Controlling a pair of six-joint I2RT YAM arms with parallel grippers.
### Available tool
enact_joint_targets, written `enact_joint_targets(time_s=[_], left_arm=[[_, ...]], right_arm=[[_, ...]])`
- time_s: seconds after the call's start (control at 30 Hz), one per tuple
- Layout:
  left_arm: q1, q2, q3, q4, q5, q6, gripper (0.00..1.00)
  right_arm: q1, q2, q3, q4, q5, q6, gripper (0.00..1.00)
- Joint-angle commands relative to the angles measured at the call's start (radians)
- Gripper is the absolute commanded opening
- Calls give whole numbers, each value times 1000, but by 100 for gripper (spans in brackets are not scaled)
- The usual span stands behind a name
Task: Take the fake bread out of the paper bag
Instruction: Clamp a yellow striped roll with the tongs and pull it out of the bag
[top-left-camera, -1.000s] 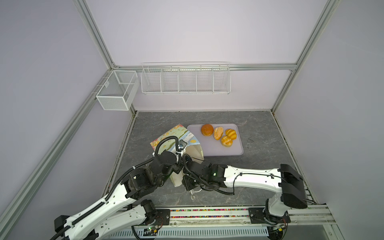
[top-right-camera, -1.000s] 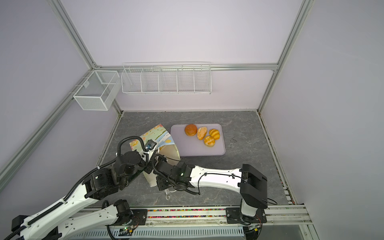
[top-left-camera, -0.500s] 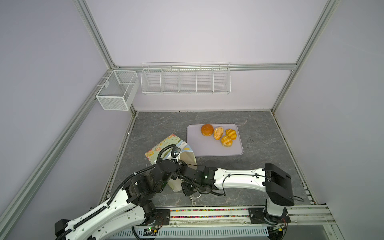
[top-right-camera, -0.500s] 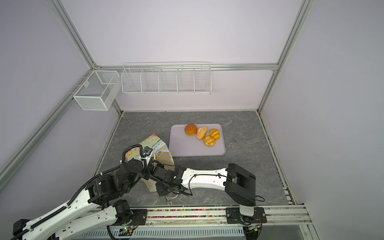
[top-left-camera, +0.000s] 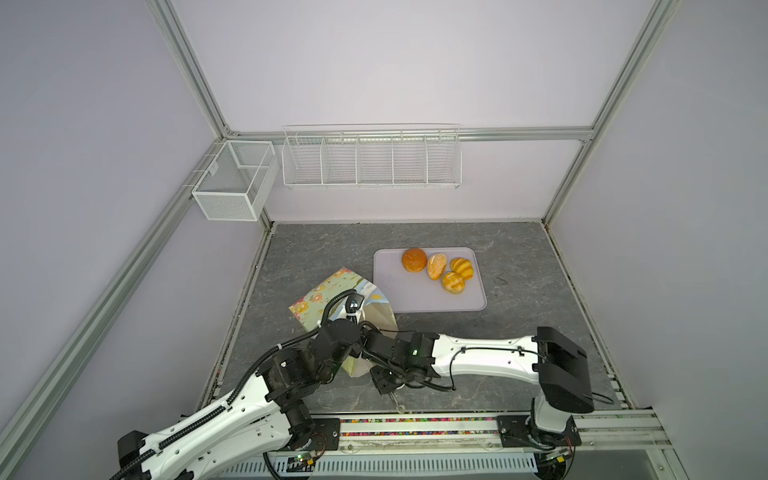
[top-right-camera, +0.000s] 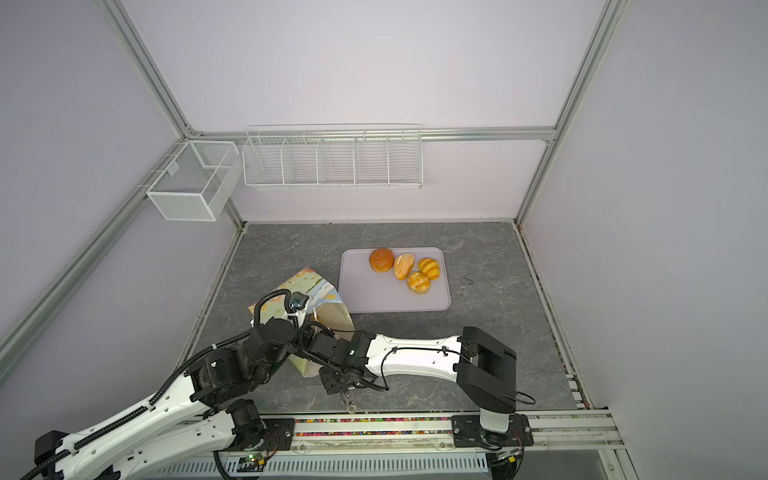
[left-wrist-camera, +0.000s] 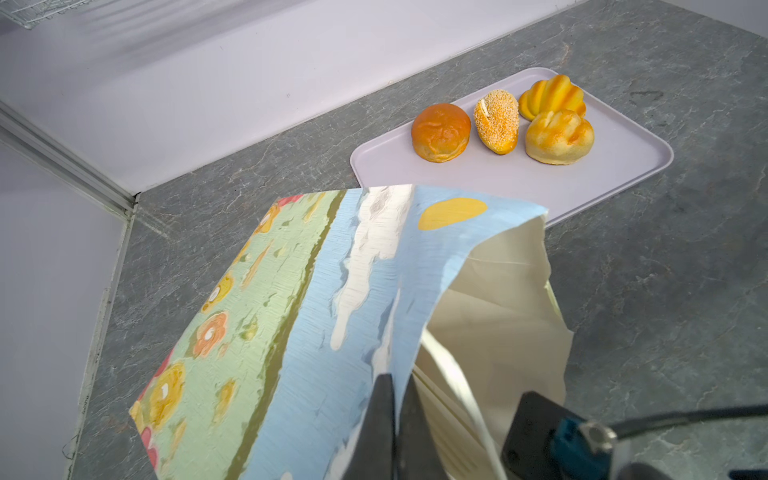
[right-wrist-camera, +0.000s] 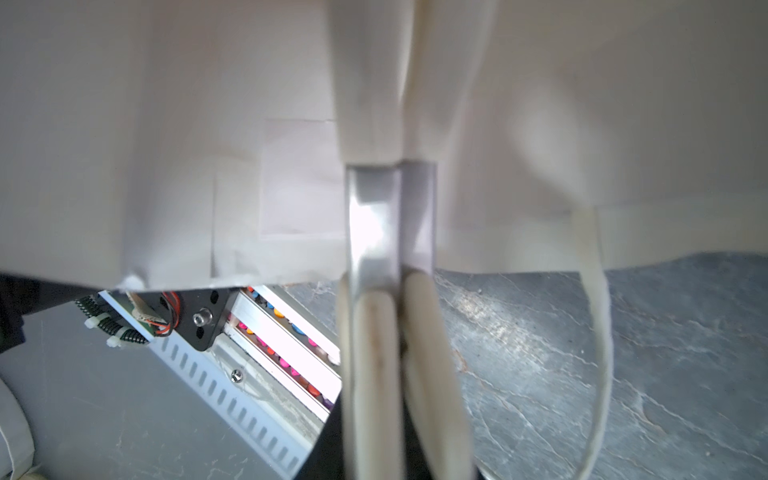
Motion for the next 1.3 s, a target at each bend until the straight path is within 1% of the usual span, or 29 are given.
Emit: enact_joint_targets(time_s=[0.0, 0.17, 0.2, 0.37, 0.57, 0.8, 0.9, 1.07, 1.27], left_arm=[[13, 5, -20, 20, 13, -25, 0], [25, 4, -18, 34, 16, -28, 0], [28, 31, -16, 36, 19, -29, 0], [51, 75, 9, 43, 38, -51, 0], [99, 115, 19, 76, 86, -76, 0], [121, 151, 40, 91, 94, -77, 0], [143, 177, 57, 99, 106, -103, 0], [191, 253, 98, 135, 178, -143, 0], [246, 339, 161, 100, 203, -180, 0]], right_arm=[[-2, -74, 8, -11, 10, -17, 7], [2, -115, -25, -34, 20, -7, 7], [2, -125, -34, -37, 21, -8, 7], [7, -167, -64, -74, 44, -15, 7], [7, -205, -89, -121, 70, -21, 7], [6, -243, -122, -157, 90, -14, 7], [5, -262, -132, -172, 117, -11, 7], [-21, -277, -138, -177, 154, -17, 7], [-67, -313, -160, -174, 176, -33, 7]])
